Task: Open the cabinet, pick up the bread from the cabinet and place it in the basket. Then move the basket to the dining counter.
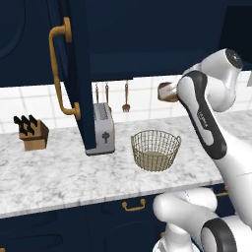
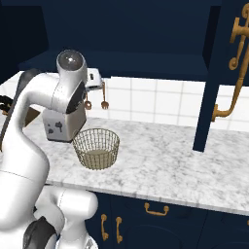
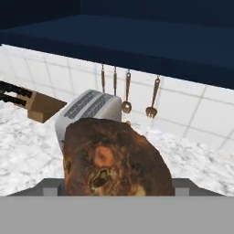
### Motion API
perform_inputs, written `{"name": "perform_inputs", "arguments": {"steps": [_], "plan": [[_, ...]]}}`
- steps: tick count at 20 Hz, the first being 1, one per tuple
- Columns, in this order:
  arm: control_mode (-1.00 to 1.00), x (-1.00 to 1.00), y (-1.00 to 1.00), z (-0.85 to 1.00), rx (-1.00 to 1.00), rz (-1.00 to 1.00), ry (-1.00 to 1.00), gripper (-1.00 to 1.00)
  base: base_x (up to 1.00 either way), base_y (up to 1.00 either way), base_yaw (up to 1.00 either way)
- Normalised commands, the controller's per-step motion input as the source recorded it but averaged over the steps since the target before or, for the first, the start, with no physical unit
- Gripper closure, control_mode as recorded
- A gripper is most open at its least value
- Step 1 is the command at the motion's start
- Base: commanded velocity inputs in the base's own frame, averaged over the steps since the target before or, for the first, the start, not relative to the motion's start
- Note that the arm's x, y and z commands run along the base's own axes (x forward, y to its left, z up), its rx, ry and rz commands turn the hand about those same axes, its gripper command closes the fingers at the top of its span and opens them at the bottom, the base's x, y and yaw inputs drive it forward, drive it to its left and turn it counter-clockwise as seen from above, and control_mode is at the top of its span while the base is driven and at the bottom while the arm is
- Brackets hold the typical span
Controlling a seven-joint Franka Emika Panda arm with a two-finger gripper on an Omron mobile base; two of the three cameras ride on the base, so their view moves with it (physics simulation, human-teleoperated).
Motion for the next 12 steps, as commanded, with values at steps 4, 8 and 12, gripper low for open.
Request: {"name": "perform_inputs", "arguments": {"steps": [4,8,12], "plan": [[-1.0,-0.5,-0.23,-0.87,0.0,-0.16,0.34,1.0,0.0,0.0,0.0],[-1.0,-0.13,-0.46,-1.0,0.07,-0.08,0.23,1.0,0.0,0.0,0.0],[-1.0,0.73,-0.14,-1.0,0.2,0.0,0.0,1.0,0.0,0.0,0.0]]}}
